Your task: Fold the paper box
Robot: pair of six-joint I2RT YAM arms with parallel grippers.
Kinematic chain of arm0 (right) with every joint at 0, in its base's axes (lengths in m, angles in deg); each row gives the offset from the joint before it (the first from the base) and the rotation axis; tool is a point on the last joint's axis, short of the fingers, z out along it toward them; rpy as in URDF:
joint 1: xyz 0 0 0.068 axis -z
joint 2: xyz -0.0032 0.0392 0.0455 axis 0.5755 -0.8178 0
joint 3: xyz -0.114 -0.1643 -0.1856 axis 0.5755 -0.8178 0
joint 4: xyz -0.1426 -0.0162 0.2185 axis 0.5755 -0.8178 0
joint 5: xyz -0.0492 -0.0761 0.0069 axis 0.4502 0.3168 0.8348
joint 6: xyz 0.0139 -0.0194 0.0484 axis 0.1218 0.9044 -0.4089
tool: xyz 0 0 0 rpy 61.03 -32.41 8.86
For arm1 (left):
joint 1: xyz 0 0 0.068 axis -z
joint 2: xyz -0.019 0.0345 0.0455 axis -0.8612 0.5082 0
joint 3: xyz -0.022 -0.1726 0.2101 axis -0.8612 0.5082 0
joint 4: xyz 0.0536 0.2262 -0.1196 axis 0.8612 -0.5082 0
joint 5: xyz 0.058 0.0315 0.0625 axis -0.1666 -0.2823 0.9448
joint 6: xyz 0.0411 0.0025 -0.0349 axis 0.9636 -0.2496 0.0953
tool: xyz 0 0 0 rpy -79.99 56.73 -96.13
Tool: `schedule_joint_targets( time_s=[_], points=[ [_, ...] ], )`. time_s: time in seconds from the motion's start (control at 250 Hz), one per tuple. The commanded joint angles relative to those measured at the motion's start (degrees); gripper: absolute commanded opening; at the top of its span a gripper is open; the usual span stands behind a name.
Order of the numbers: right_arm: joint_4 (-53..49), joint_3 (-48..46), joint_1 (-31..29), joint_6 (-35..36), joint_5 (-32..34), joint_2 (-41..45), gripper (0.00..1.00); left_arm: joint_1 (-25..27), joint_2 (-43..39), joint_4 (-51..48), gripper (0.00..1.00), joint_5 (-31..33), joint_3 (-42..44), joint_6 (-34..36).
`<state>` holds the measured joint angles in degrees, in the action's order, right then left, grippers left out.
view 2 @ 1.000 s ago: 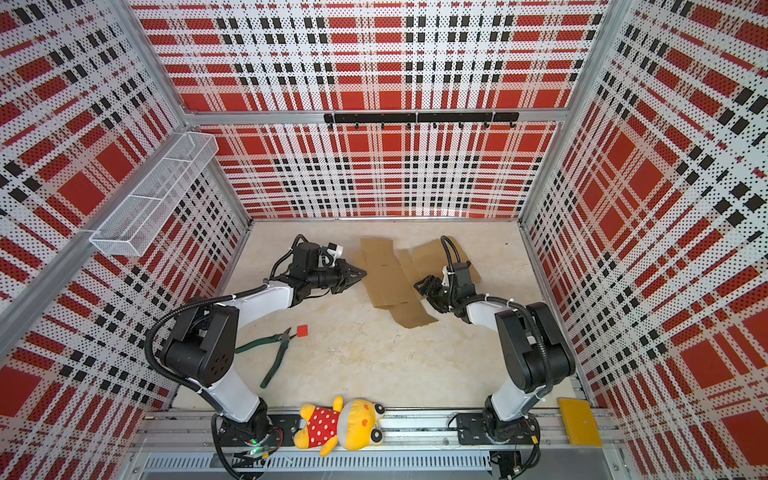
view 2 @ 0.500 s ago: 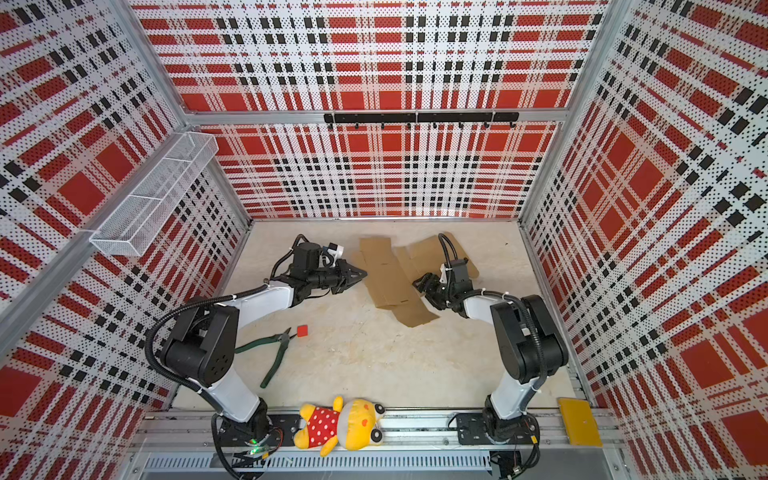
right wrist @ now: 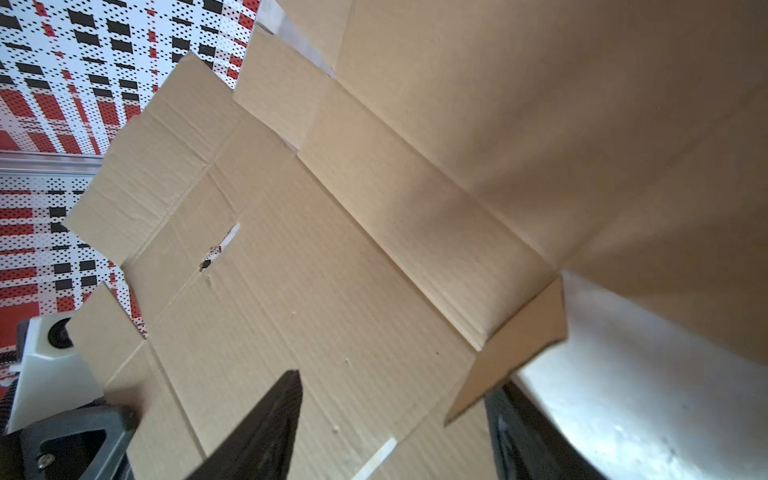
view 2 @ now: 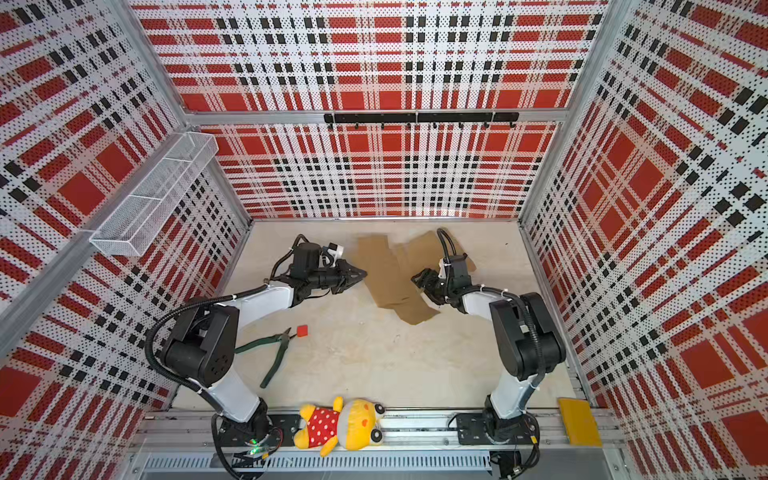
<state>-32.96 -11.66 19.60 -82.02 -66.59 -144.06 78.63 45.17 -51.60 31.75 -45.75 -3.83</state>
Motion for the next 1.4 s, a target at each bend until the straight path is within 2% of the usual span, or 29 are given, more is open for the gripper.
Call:
schedule_joint_targets(
  time_s=[0.0,0.128,0.268,0.352,0.48,0.688,0.772,0.932,1.133,1.397],
  points=[
    [-0.6,2.8,-0.2,2.4,0.4,-0.6,0.71,0.5,0.1,-0.3,0.12,0.4,-1.3,1.1],
    [-2.6,3.4,-0.3,3.6,0.7,0.2,0.71,0.4,0.2,-2.0,0.12,1.4,-1.8,2.0],
    [-6.4,1.9,-0.3,6.2,2.0,6.1,0.71,0.8,-1.0,-10.8,0.10,3.5,-6.4,9.6],
    [-10.7,1.5,-0.2,9.9,4.1,10.8,0.72,1.5,-1.4,-17.6,0.09,6.1,-10.1,16.7],
    [-15.4,1.6,-0.3,16.6,6.5,19.2,0.74,4.2,-1.7,-32.9,0.08,14.2,-19.2,31.6],
    [-20.3,4.7,-0.2,31.0,12.1,28.2,0.82,7.3,-2.4,-42.1,0.06,21.0,-27.0,45.9],
    [-21.9,7.3,-0.2,38.0,10.8,29.2,0.86,8.1,-3.6,-43.4,0.04,21.9,-28.7,51.5],
    [-21.3,9.1,-0.2,48.5,11.2,31.5,0.87,8.6,-3.9,-48.2,0.05,24.6,-34.5,59.8],
    [-27.1,17.1,-0.2,63.2,6.0,28.5,0.87,9.0,-4.1,-53.3,0.11,24.4,-39.4,70.7],
    [-31.7,26.3,-0.1,75.3,-2.7,26.3,0.85,9.9,-4.3,-60.9,0.14,25.0,-46.5,83.2]
  ],
)
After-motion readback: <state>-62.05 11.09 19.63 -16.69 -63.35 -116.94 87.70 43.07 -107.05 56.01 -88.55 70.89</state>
